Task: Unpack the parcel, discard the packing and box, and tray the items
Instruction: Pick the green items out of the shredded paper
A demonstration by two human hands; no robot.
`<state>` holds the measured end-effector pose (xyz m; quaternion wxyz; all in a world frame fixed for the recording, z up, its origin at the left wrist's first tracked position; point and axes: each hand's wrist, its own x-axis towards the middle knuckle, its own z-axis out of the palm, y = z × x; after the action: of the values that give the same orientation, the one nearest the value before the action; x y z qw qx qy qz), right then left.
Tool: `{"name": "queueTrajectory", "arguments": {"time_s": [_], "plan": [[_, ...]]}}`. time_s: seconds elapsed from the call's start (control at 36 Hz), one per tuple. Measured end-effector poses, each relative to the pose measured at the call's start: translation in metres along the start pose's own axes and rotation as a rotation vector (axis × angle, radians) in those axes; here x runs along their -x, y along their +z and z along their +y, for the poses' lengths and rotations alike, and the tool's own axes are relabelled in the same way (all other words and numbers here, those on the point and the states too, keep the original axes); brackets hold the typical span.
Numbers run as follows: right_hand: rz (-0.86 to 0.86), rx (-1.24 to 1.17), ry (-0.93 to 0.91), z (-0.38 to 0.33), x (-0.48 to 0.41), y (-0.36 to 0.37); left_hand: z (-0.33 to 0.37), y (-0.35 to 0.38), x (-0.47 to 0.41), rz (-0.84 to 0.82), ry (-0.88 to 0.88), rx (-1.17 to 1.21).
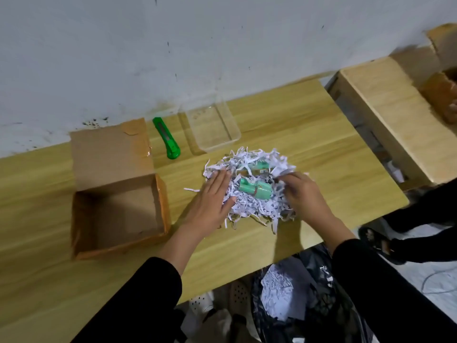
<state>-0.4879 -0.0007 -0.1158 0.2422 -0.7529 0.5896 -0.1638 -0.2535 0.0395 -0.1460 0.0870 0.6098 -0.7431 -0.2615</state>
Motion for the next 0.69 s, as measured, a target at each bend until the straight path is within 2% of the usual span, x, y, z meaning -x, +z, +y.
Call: {"name": "queueTrajectory", "arguments": {"time_s": [0.08, 0.22, 0.31, 0.39, 0.47, 0.69], "plan": [[0.048, -0.007, 0.106, 0.010, 0.007, -0.010, -0.003, 0.001, 0.001, -0.029, -0.086, 0.082], [0.153, -0.074, 0.027, -0.018, 0.003, -0.012, 0.005, 0.001, -0.001, -0.025, -0.106, 0.094], [0.026, -0.095, -0.088, -0.044, -0.008, 0.001, 0.007, 0.002, -0.004, -0.018, -0.134, 0.088], [-0.128, 0.041, -0.127, -0.051, -0.017, 0.020, 0.004, 0.002, -0.007, -0.011, -0.138, 0.072], [-0.155, 0.070, -0.047, -0.047, -0.020, 0.026, 0.001, 0.002, -0.008, -0.016, -0.150, 0.065], [-0.166, -0.096, 0.143, -0.038, -0.017, 0.014, 0.002, 0.003, -0.011, -0.024, -0.190, 0.001]]}}
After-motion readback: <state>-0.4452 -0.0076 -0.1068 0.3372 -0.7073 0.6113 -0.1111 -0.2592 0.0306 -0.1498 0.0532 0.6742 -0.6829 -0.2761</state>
